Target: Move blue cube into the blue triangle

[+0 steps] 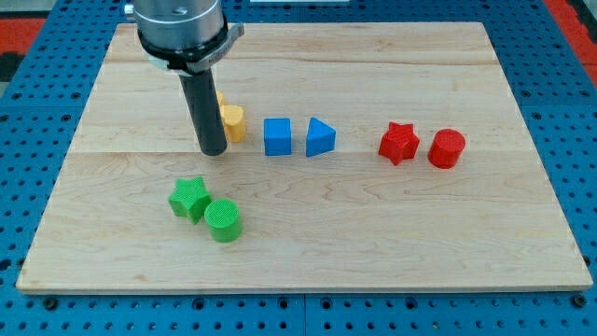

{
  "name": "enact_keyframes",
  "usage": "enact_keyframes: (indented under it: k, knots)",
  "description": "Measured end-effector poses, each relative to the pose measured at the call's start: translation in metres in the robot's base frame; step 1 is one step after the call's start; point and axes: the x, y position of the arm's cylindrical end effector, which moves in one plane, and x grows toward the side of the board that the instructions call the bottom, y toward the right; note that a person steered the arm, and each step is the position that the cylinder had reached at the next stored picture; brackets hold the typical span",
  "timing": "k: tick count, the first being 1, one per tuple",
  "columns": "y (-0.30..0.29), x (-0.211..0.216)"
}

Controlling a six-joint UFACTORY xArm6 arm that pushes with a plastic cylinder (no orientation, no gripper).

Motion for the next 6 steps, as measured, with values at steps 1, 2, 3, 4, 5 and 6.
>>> enact_keyframes:
  k: [1, 2, 3, 4, 5, 6]
  knots:
    - [0.006, -0.018]
    - [0.006, -0.043]
    - [0.012, -0.061]
    - [0.025, -0.061]
    - [0.047, -0.061]
    - [0.047, -0.044]
